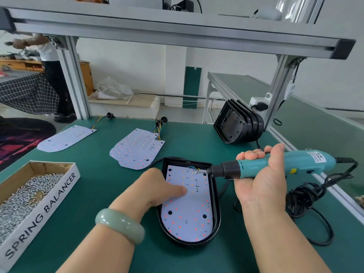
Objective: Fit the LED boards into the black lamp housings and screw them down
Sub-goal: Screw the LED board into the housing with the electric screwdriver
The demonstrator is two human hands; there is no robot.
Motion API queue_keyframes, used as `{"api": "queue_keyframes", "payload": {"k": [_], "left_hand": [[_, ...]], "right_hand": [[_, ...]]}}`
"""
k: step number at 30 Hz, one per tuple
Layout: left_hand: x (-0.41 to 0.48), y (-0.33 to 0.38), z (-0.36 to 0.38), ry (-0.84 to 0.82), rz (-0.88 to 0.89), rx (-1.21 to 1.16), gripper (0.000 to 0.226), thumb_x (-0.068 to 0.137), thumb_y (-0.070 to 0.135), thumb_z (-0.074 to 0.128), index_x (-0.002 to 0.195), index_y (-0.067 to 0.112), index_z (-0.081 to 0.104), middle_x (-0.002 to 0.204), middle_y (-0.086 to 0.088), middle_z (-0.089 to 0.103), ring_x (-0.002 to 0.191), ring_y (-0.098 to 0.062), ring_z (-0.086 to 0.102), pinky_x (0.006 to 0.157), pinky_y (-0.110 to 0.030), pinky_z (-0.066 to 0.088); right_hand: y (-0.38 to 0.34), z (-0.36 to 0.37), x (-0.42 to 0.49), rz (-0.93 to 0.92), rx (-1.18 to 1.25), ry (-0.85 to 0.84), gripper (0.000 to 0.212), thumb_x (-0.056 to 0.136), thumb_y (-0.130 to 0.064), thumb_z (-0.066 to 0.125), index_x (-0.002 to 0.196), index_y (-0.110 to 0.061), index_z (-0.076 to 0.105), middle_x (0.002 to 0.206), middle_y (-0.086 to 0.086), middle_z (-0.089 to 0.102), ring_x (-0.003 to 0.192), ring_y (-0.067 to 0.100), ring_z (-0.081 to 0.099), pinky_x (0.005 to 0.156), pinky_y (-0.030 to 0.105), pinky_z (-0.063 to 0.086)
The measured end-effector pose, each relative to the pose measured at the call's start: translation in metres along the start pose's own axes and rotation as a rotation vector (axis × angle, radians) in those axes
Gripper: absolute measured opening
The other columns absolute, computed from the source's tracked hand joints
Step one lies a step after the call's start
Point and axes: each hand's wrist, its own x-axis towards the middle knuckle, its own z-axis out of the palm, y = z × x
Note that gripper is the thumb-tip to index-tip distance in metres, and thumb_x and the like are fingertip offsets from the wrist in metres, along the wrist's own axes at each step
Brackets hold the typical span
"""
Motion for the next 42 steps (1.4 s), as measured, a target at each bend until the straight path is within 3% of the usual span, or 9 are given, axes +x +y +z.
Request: {"api": "queue_keyframes", "payload": {"k": [5,11,19,24,31,42], "left_hand": [[0.003,0.0,0.005,-0.015,0.024,-0.049,0.037,0.074,0.033,0.079,0.064,0.013,0.049,0.06,0.0,0.049,0.05,-0.018,0.042,0.048,-0.021,0.031],[0.005,-0.001,0.007,-0.035,0.072,-0.05,0.033,0.075,0.032,0.076,0.063,0.014,0.051,0.059,-0.002,0.049,0.052,-0.02,0.041,0.054,-0.024,0.033],[0.007,-0.003,0.008,-0.034,0.082,-0.071,0.038,0.075,0.033,0.075,0.06,0.016,0.046,0.058,-0.003,0.045,0.054,-0.021,0.037,0.053,-0.025,0.029],[0.007,-0.001,0.009,-0.047,0.071,-0.081,0.033,0.075,0.033,0.074,0.07,0.012,0.05,0.065,-0.007,0.051,0.059,-0.022,0.042,0.06,-0.026,0.034],[0.003,0.001,0.009,-0.015,0.069,-0.058,0.046,0.075,0.031,0.074,0.058,0.016,0.035,0.045,0.003,0.035,0.044,-0.019,0.03,0.045,-0.022,0.022],[0.003,0.002,0.009,-0.022,0.072,-0.056,0.041,0.075,0.031,0.073,0.061,0.015,0.038,0.055,-0.002,0.038,0.051,-0.021,0.033,0.049,-0.024,0.025]], "right_hand": [[0.006,0.007,0.002,-0.076,-0.115,-0.045,0.024,0.095,-0.033,0.059,0.08,-0.019,0.046,0.058,-0.008,0.046,0.047,0.01,0.046,0.058,0.022,0.049],[0.027,0.028,0.01,-0.098,-0.235,-0.096,0.022,0.094,-0.028,0.062,0.093,-0.014,0.044,0.06,-0.003,0.045,0.048,0.013,0.046,0.06,0.028,0.047],[0.045,0.041,0.017,-0.178,-0.384,-0.181,0.018,0.094,-0.02,0.062,0.082,-0.017,0.048,0.054,-0.008,0.049,0.049,0.012,0.047,0.055,0.026,0.046],[0.05,0.041,0.018,-0.186,-0.428,-0.206,0.018,0.094,-0.021,0.062,0.084,-0.018,0.047,0.051,-0.011,0.051,0.046,0.008,0.051,0.059,0.029,0.045],[0.057,0.04,0.014,-0.127,-0.435,-0.259,0.019,0.093,-0.02,0.063,0.083,-0.017,0.047,0.051,-0.008,0.051,0.045,0.011,0.049,0.057,0.03,0.043],[0.064,0.046,0.014,-0.196,-0.516,-0.381,0.019,0.093,-0.016,0.063,0.083,-0.015,0.048,0.051,-0.009,0.05,0.045,0.011,0.05,0.058,0.03,0.043]]}}
